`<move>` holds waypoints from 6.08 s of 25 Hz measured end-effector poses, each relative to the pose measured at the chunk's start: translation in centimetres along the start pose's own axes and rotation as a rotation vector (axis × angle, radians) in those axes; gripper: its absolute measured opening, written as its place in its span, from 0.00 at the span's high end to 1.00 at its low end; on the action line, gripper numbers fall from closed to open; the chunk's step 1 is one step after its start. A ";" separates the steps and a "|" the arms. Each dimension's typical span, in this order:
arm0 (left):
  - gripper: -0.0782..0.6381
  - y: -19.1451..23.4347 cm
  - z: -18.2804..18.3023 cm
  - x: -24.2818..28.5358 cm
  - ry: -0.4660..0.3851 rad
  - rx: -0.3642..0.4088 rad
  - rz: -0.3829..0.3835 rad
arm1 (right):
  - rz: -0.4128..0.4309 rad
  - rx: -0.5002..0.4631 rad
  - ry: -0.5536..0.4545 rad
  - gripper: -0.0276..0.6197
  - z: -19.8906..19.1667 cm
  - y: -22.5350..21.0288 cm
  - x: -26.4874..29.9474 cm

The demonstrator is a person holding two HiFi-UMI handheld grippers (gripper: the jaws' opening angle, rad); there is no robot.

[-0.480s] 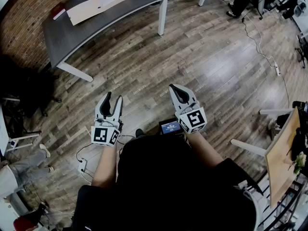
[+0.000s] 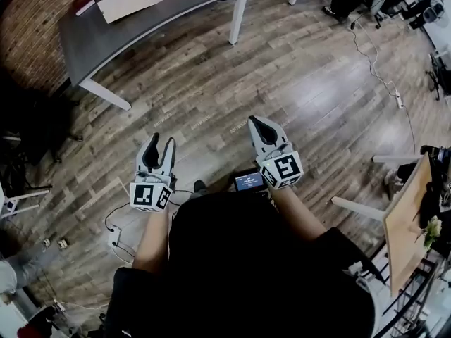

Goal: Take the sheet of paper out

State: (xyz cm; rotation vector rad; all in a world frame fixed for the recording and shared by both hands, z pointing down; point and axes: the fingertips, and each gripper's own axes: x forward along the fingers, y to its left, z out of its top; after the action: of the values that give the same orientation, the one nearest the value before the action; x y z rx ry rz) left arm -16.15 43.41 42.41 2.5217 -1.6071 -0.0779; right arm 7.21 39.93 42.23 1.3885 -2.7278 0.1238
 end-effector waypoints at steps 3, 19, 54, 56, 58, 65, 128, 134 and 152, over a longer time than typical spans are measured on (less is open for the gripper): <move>0.66 -0.6 0.2 0.3 -0.005 0.001 -0.015 | 0.007 0.010 -0.062 0.95 1.4 -0.1 -0.5; 0.67 -4.4 0.3 0.4 0.001 0.000 -0.008 | 0.049 0.030 -0.038 0.95 0.2 -1.8 -3.6; 0.67 -7.7 -3.1 6.0 0.013 -0.033 0.069 | 0.033 0.100 -0.017 0.95 -3.7 -10.7 -6.2; 0.67 -6.9 -2.8 7.5 0.009 -0.040 0.064 | 0.027 0.098 -0.008 0.95 -3.6 -11.5 -5.2; 0.67 -5.8 -2.3 9.1 -0.001 -0.038 0.061 | 0.029 0.088 -0.004 0.95 -3.4 -12.2 -3.7; 0.67 0.4 -0.9 15.6 -0.018 -0.057 0.057 | 0.033 0.069 -0.024 0.95 -0.9 -14.6 5.0; 0.68 48.5 8.2 67.5 -0.017 -0.240 0.378 | 0.366 0.019 0.092 0.95 7.3 -44.2 78.4; 0.68 55.3 6.5 70.8 0.113 -0.350 0.299 | 0.365 -0.003 0.126 0.95 7.5 -42.2 85.2; 0.68 57.8 -7.5 75.7 0.603 -0.762 0.054 | 0.513 0.002 0.227 0.95 2.9 -37.7 95.2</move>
State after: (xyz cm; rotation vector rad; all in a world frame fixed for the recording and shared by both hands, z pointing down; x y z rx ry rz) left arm -34.91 -48.30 61.55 1.6933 -1.1076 0.0626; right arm -18.21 -58.94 50.84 0.5976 -2.8104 0.2921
